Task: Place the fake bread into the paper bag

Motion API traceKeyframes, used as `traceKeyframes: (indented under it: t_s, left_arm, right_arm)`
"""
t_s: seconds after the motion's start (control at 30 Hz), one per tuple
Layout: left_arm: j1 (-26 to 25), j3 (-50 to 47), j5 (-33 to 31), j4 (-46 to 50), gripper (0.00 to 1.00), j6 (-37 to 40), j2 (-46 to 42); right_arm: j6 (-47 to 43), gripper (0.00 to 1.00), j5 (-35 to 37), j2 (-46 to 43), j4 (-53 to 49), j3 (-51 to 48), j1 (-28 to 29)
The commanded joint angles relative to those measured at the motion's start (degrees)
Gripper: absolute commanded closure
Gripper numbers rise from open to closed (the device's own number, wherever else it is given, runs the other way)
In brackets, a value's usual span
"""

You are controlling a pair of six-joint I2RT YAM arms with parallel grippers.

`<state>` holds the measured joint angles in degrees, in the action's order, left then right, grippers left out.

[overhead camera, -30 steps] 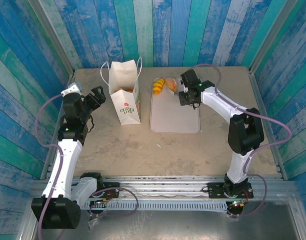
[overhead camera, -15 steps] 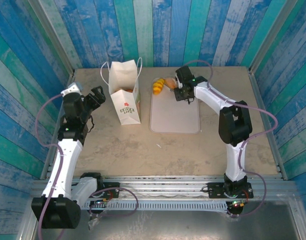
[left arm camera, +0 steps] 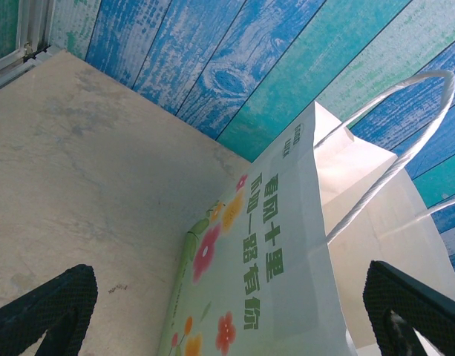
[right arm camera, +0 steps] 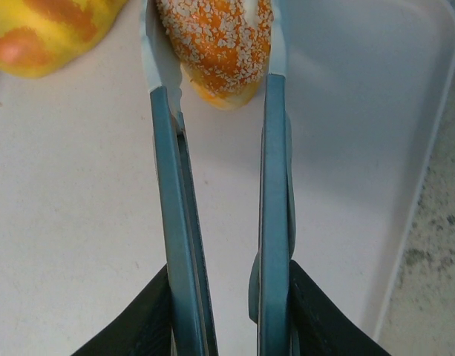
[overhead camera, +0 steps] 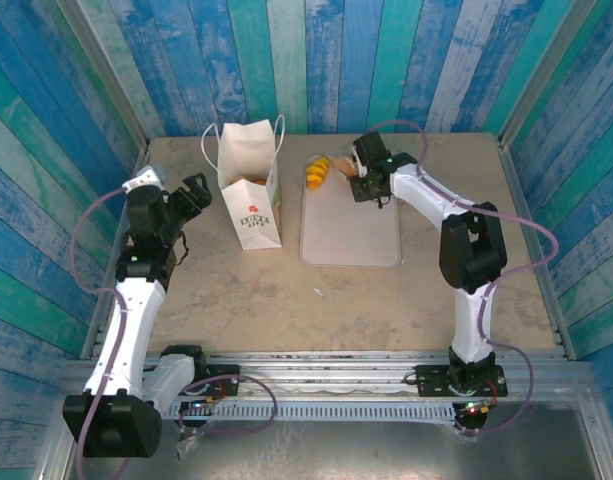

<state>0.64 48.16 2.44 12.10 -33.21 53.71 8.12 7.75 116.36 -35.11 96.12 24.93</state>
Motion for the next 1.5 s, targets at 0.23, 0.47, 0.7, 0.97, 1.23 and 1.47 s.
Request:
traceKeyframes:
  t_s: [0.23, 0.47, 0.7, 0.97, 1.23, 1.47]
  left_arm:
    - [0.1, 2.9, 4.2, -0.2, 0.04, -2.5, -0.1]
    - [0.0, 3.7, 10.3, -2.6, 0.04, -4.0, 3.9]
    - [0.1, 8.9, 18.7, -1.7, 0.05, -3.1, 12.1]
    - [0.1, 11.1, 18.4, -4.0, 0.0, -3.6, 17.7]
    - [0.2, 11.1, 20.4, -8.6, 0.08, -7.3, 22.5]
    - [0.4, 9.5, 21.1, -13.0, 0.2, -10.8, 23.2]
  right_arm:
    - [2.2, 0.72, 2.4, -19.3, -2.1, -11.3, 1.3]
    - [5.3, 0.73, 2.8, -31.8, -6.8, -14.6, 4.6]
    - [7.7, 0.75, 5.1, -38.0, -10.2, -11.2, 9.9]
    - [7.0, 0.77, 8.4, -39.8, -10.5, -3.4, 17.6]
    - [5.9, 0.77, 9.8, -34.2, -7.6, 8.3, 24.6]
    - [4.5, 0.78, 11.0, -23.2, -6.5, 19.9, 29.0]
